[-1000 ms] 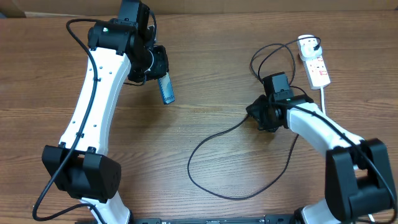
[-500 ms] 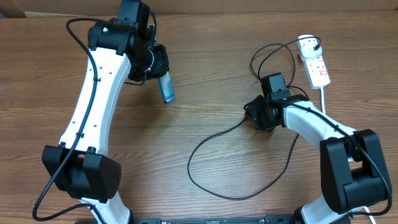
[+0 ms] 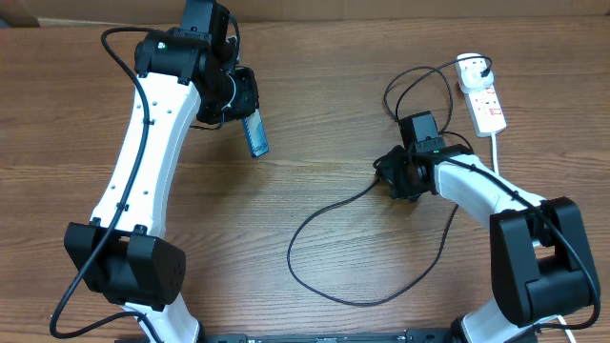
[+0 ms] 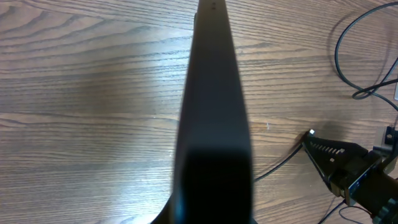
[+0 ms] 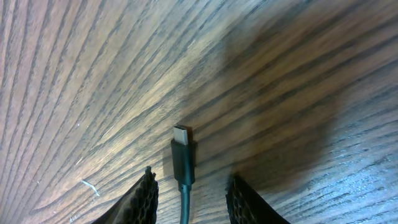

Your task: Plug charger to phone and switch on socket

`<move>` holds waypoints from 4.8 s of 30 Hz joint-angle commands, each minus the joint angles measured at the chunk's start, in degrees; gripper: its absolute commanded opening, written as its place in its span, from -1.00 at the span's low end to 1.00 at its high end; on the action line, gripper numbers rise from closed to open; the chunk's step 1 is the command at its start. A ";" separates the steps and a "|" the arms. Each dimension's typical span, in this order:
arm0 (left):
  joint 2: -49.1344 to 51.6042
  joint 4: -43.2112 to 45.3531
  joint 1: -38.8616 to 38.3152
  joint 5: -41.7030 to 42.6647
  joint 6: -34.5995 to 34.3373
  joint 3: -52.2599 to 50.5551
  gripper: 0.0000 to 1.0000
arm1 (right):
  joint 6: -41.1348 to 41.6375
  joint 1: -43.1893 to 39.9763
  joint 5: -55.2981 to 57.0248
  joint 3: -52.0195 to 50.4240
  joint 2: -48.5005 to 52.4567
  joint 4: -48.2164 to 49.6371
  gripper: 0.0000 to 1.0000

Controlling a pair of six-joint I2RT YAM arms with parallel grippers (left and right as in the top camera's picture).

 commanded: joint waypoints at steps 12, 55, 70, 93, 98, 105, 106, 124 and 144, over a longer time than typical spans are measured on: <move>-0.57 0.24 -0.50 -0.07 0.83 0.74 -0.92 | 0.22 0.96 1.11 -0.11 1.38 -0.02 -0.32; -0.57 0.26 -0.55 0.15 0.83 0.74 -0.92 | 0.42 1.60 2.60 -0.39 3.28 1.90 -0.48; -0.57 0.31 -0.55 0.15 0.83 0.74 -0.92 | 0.39 1.62 1.81 -0.39 3.28 0.33 -0.57; -0.57 0.26 -0.55 0.33 0.83 0.74 -0.92 | 0.39 2.47 3.04 -0.50 3.50 0.44 -0.76; -0.57 0.24 -0.55 0.35 0.83 0.74 -0.91 | 0.17 2.47 2.32 -0.48 3.50 0.85 -0.93; -0.57 0.15 -0.55 0.70 0.83 0.74 -0.92 | -1.49 2.25 -0.68 0.07 2.78 0.83 -0.93; -0.57 0.17 -0.55 1.33 0.85 0.74 -0.92 | -2.49 2.14 -1.75 0.26 2.23 0.85 -0.92; -0.59 5.66 0.11 39.58 9.88 0.81 -0.92 | -19.12 1.49 -24.00 0.50 -18.64 -1.81 -0.93; -0.59 11.04 7.17 67.82 8.31 0.81 -0.92 | -25.35 1.55 -58.01 0.50 -22.73 6.64 -0.93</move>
